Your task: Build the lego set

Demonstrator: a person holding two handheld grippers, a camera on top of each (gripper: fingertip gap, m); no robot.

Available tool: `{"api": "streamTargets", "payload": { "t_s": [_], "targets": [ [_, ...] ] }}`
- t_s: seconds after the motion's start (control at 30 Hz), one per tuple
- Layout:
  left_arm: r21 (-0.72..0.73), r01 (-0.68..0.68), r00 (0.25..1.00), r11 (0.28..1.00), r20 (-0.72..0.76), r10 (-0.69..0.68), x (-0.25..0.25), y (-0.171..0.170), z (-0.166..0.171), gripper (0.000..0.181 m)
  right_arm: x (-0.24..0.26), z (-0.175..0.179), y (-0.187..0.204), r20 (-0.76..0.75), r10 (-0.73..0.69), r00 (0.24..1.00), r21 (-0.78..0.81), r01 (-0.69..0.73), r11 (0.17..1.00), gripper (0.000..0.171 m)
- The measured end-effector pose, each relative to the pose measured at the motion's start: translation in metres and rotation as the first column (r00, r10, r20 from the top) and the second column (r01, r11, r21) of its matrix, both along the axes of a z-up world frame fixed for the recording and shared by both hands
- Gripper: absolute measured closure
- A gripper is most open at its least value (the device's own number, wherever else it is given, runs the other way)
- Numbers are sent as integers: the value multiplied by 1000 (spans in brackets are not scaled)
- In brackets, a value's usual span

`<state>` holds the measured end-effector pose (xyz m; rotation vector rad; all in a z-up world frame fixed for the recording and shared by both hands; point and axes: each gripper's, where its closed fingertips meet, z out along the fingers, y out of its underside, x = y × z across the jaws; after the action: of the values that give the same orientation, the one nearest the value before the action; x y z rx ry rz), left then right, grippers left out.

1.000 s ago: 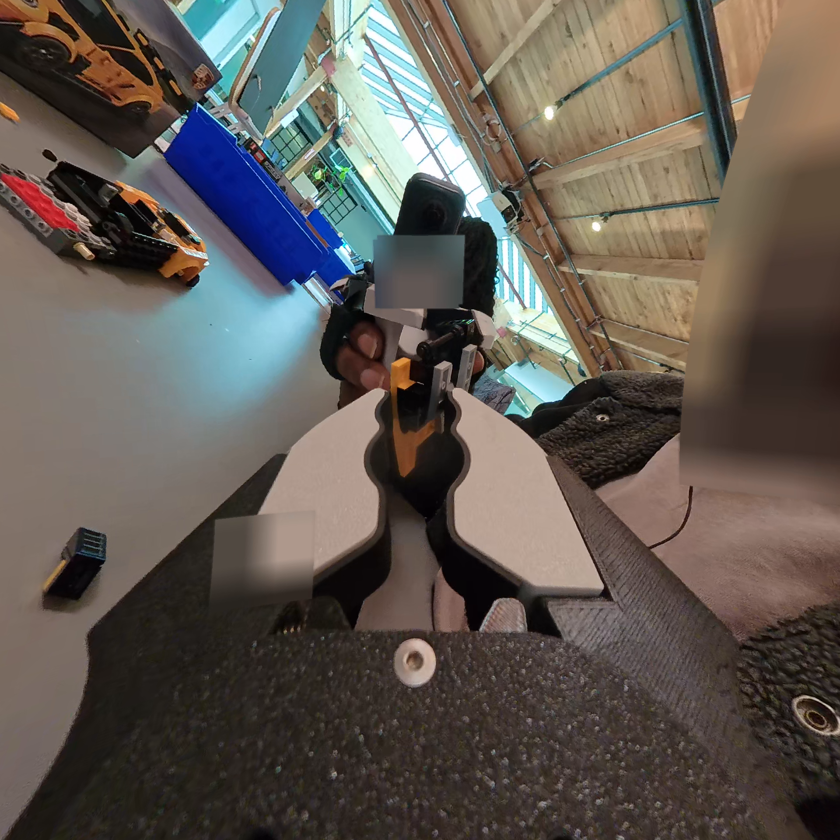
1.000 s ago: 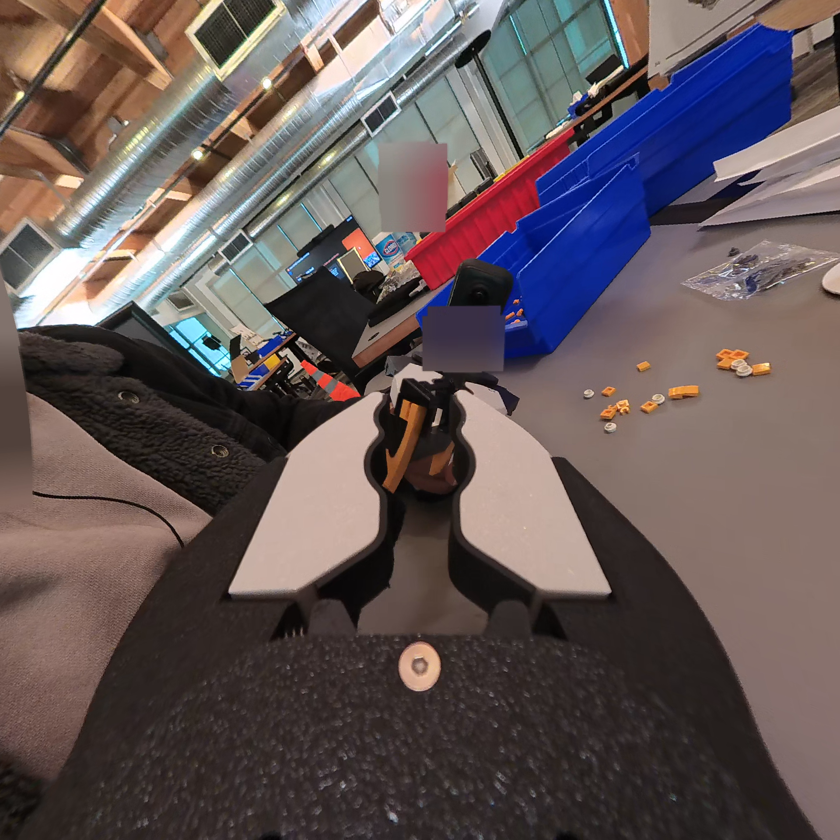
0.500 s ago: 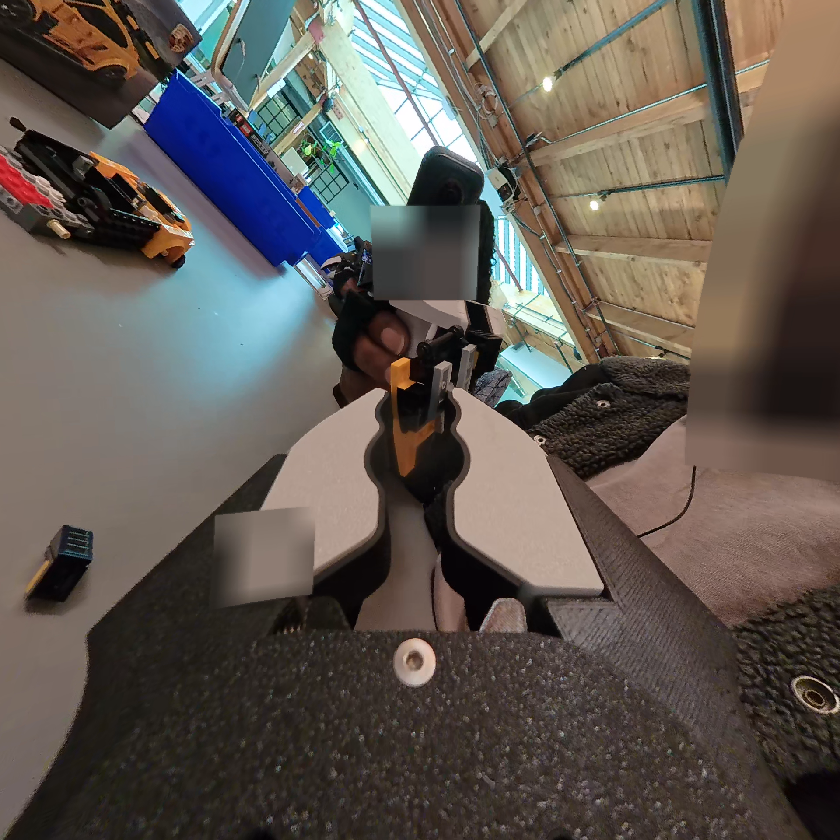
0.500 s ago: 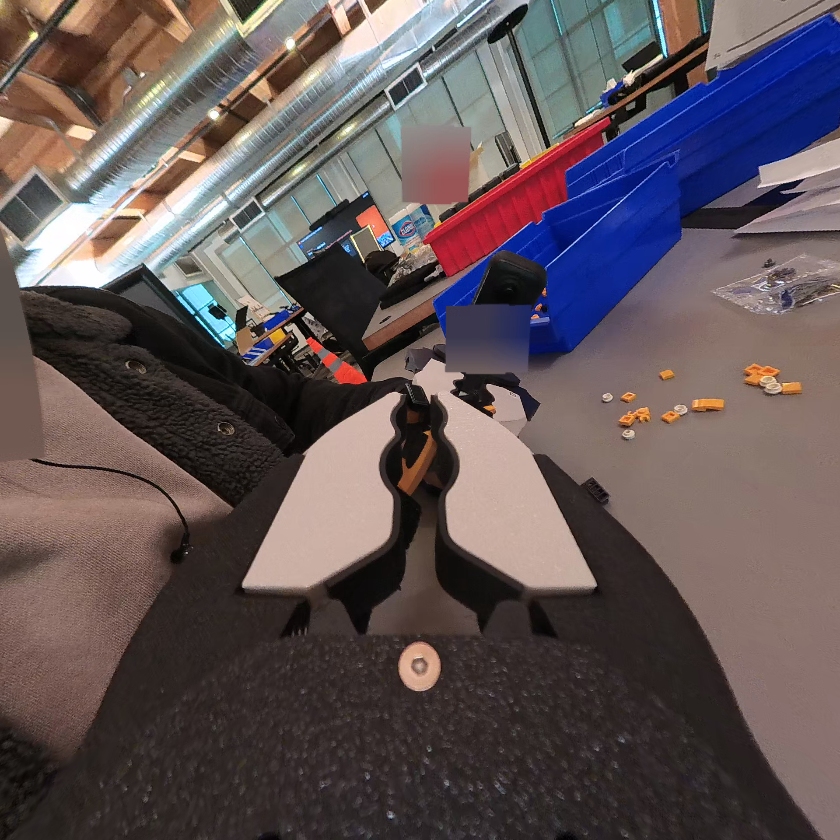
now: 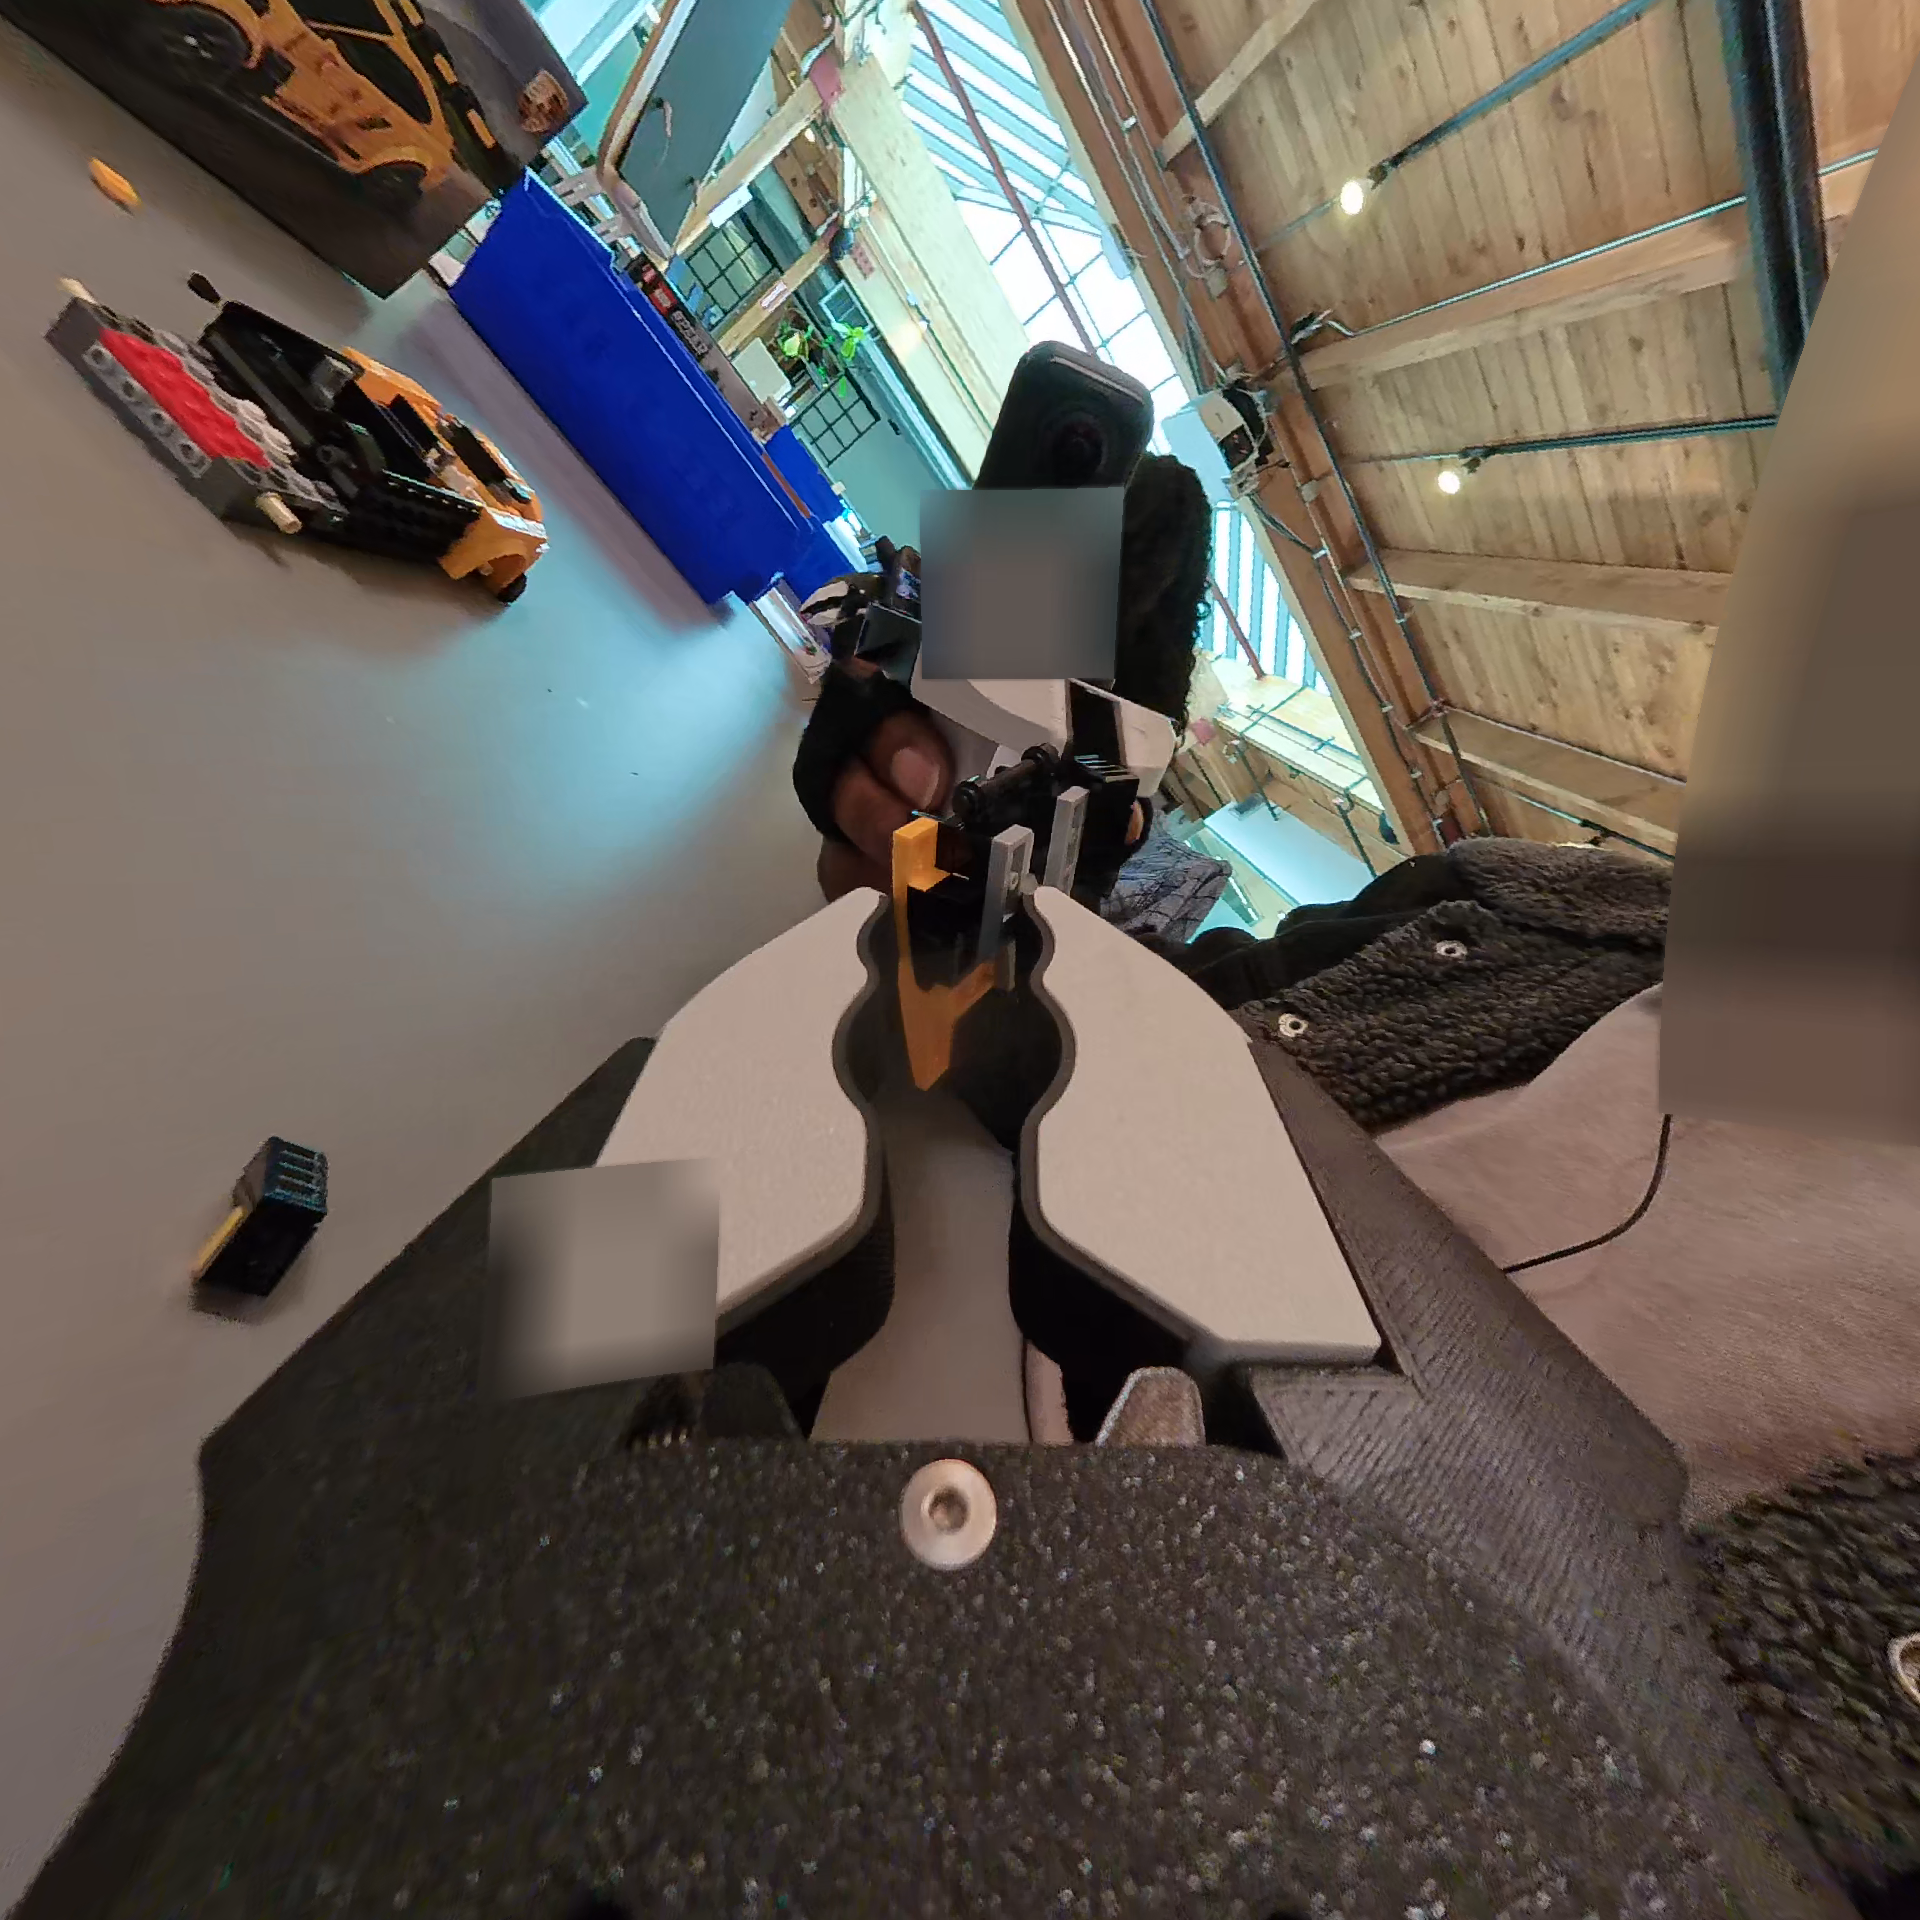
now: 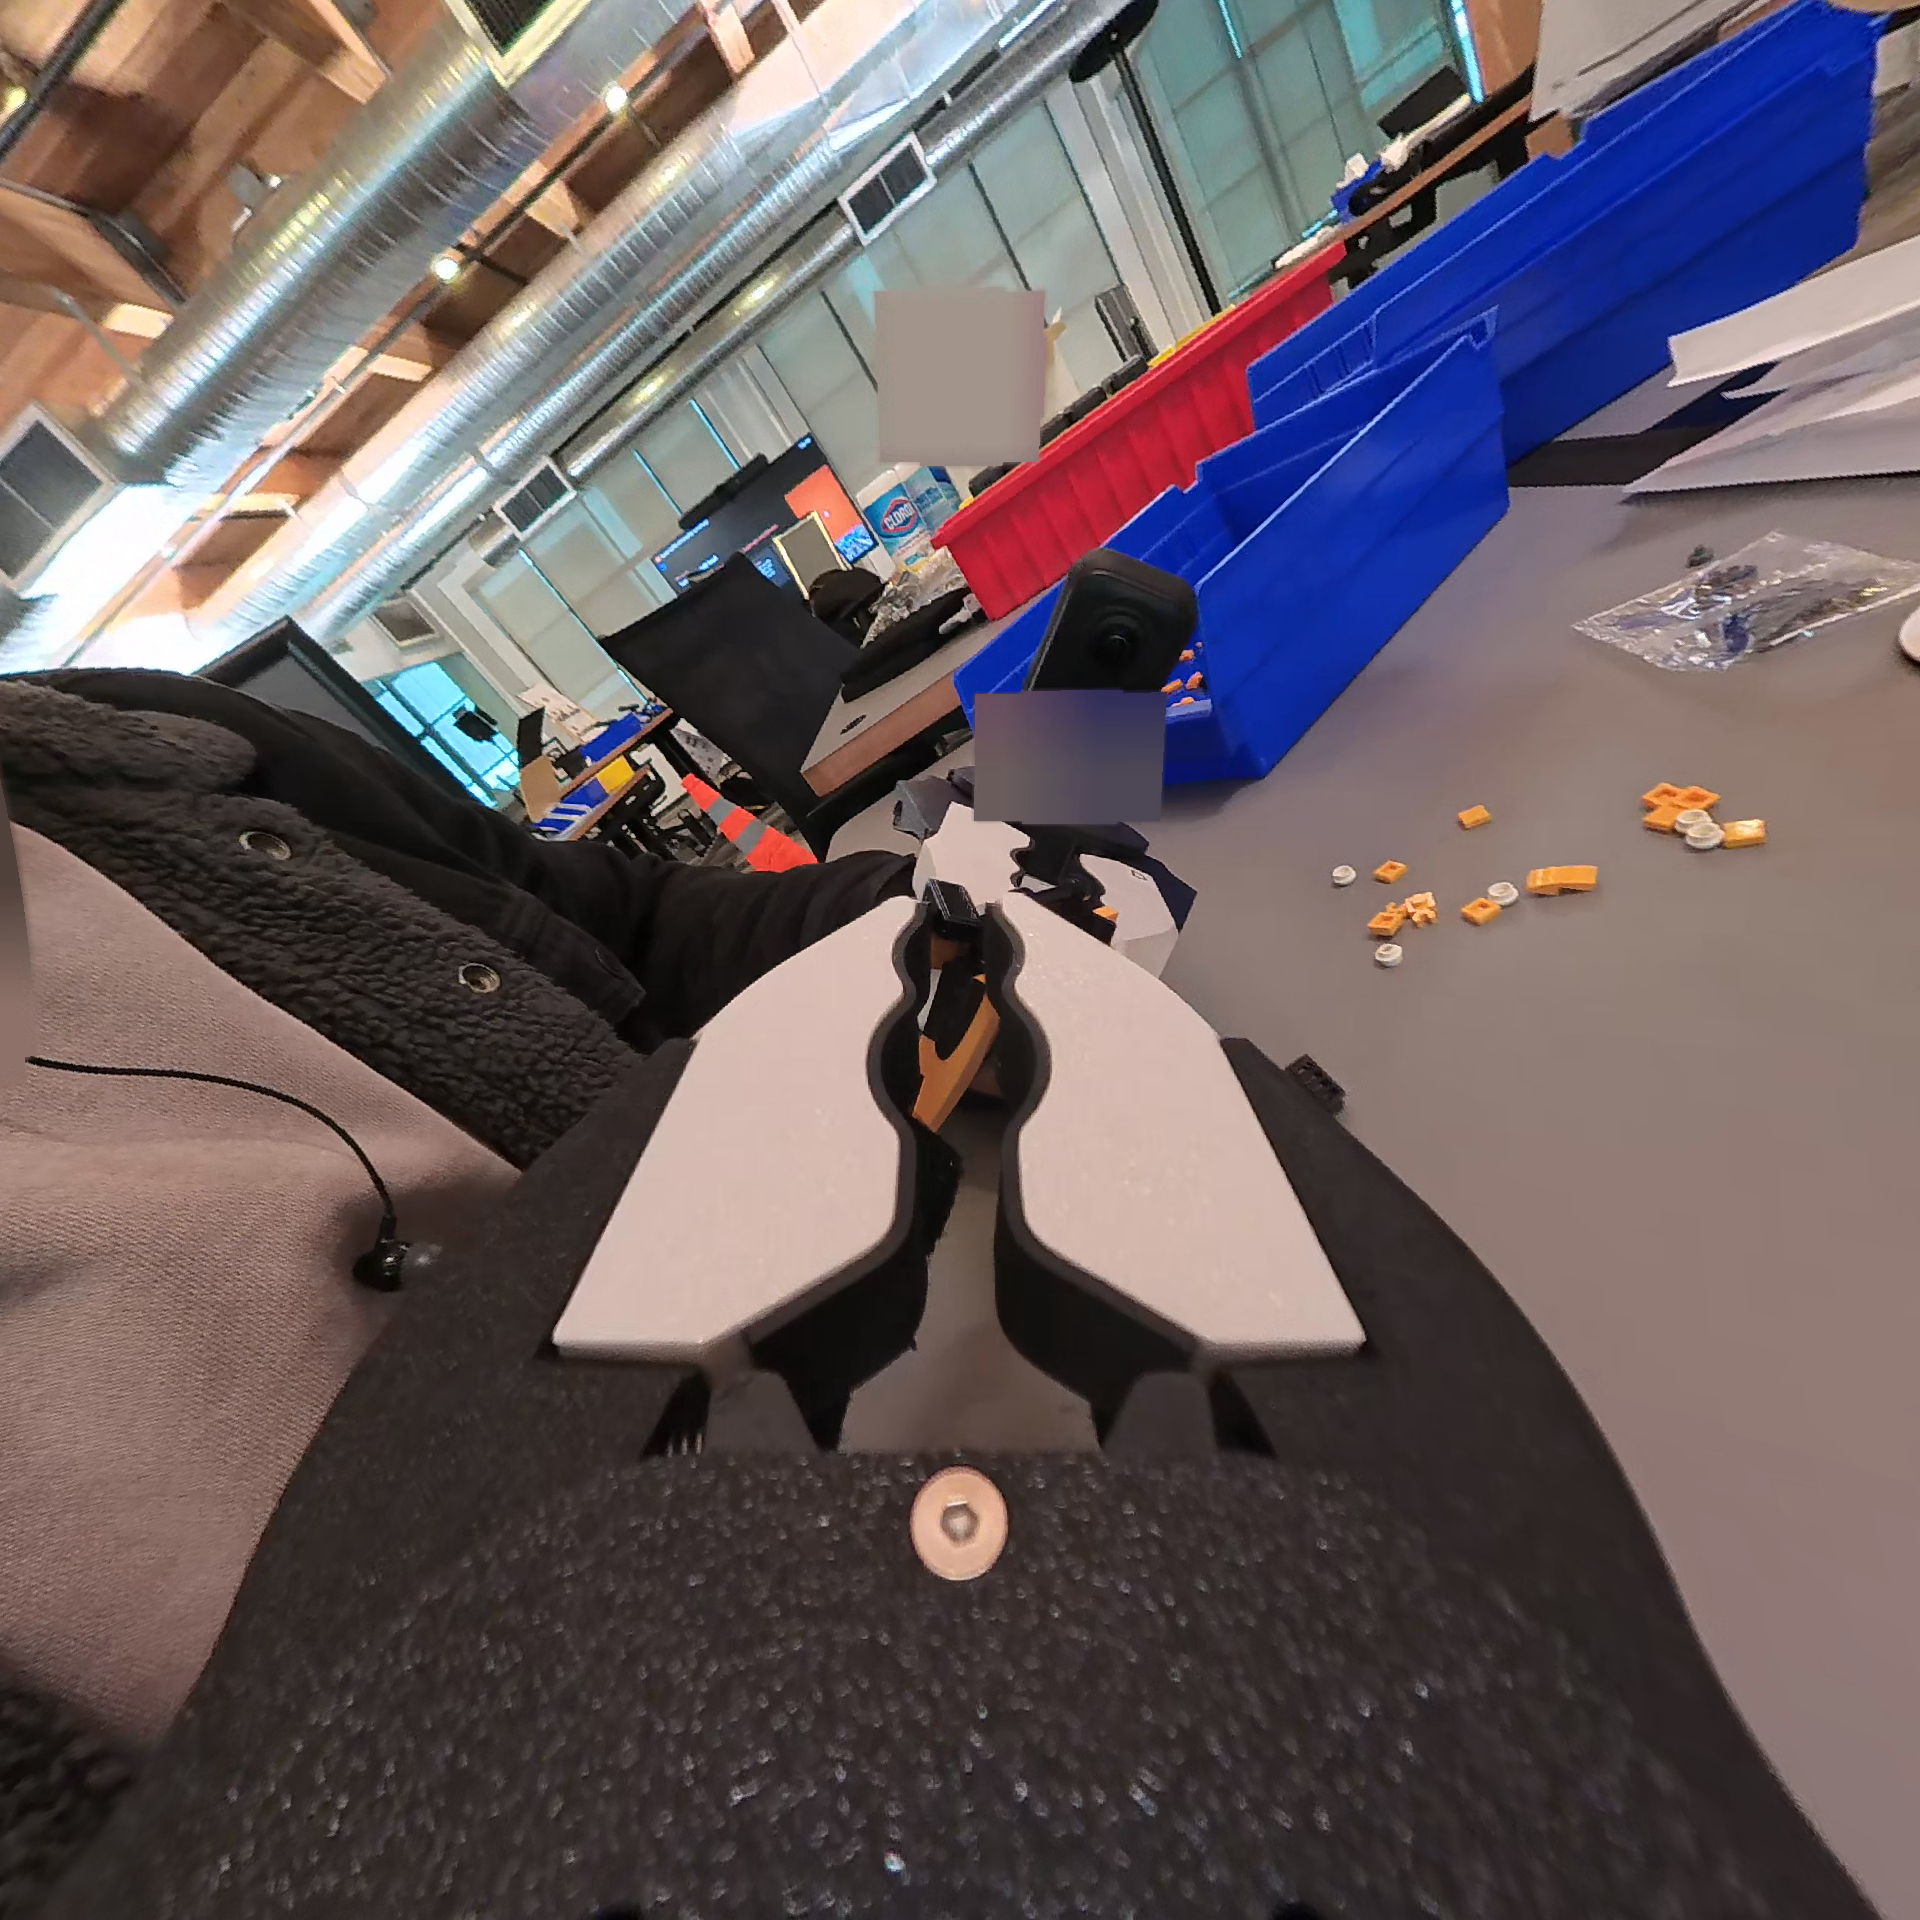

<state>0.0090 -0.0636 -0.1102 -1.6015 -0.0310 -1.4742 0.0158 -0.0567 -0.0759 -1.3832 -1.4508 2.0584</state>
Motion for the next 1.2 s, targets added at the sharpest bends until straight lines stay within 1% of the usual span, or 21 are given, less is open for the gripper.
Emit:
{"api": "streamTargets", "payload": {
  "t_s": [0.57, 0.67, 0.77, 0.83, 0.9, 0.97, 1.07, 1.2],
  "targets": [
    [-33, -32, 999, 999, -1, 32, -5, 4, -5, 160, 0, -6, 7, 19, -24, 1000, 13, 23, 1000, 160],
    [-50, -46, 999, 998, -1, 46, -8, 5, -7, 160, 1, -5, 13, 14, -54, 998, 54, 54, 997, 157],
    [-74, -68, 998, 995, -7, 68, -11, 8, -11, 160, 1, -7, 16, 9, -104, 995, 180, 101, 979, 148],
    [-91, -91, 996, 992, -16, 90, -14, 10, -14, 160, -1, -12, 14, 9, -146, 989, 313, 136, 940, 145],
    [-106, -119, 993, 987, -28, 117, -17, 12, -17, 160, -6, -18, 13, -15, -208, 978, 454, 192, 870, 145],
    [-112, -145, 989, 983, -44, 140, -19, 14, -19, 160, -10, -24, 14, -35, -272, 962, 560, 244, 792, 145],
    [-114, -174, 983, 978, -73, 166, -20, 16, -20, 160, -16, -32, 16, -52, -335, 941, 648, 288, 706, 145],
    [-119, -196, 978, 973, -95, 186, -22, 17, -22, 160, -19, -33, 17, -107, -375, 921, 731, 329, 598, 149]
  ]
}}
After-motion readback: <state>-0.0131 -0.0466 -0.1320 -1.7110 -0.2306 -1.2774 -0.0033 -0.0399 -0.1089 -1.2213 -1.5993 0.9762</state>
